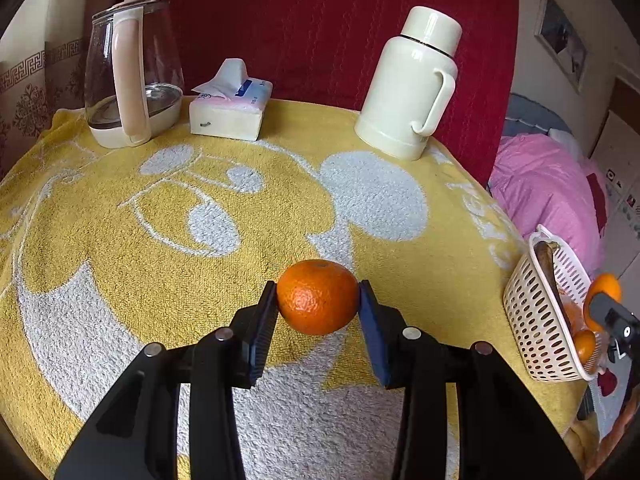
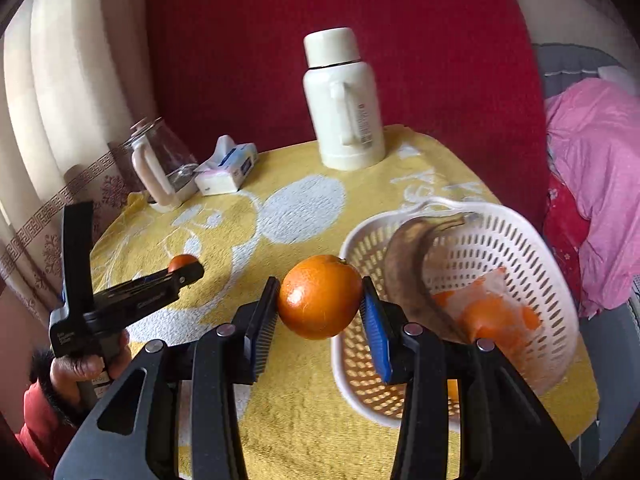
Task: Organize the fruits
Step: 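Carry the mandarin into the basket and open the right tool while the left tool carries its mandarin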
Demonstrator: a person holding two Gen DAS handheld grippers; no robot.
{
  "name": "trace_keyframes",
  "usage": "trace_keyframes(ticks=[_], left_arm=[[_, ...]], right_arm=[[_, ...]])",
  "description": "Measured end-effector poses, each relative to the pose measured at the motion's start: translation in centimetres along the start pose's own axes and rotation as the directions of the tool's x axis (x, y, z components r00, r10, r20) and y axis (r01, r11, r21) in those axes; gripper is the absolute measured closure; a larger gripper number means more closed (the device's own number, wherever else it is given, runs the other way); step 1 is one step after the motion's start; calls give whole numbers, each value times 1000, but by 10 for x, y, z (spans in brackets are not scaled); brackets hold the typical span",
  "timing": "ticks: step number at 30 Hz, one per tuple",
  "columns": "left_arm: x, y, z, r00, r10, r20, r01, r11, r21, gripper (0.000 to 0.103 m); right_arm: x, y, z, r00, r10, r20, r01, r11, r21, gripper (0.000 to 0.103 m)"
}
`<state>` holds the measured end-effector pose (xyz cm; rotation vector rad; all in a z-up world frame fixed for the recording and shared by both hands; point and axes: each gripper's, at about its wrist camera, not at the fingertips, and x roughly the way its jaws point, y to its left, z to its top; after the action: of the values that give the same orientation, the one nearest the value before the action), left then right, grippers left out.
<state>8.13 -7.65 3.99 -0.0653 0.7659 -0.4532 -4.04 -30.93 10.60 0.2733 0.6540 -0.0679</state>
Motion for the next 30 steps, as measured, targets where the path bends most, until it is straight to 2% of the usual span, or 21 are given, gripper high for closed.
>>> trace_keyframes(ticks=[8,16,30], left_arm=[[-1,-9,-5,1000,-5,-4,6,1000,24,62],[0,-10,-5,1000,-8,-5,8,1000,25,62],[-7,-21,-7,1000,-16,-4,16,998,53,62]], right_arm=[[10,-44,17,993,-117,0,117,992,37,61],[31,-73,21,993,-86,-82,96,988,124,61],[-2,-86,13,995,-104,-10,104,981,162,61]])
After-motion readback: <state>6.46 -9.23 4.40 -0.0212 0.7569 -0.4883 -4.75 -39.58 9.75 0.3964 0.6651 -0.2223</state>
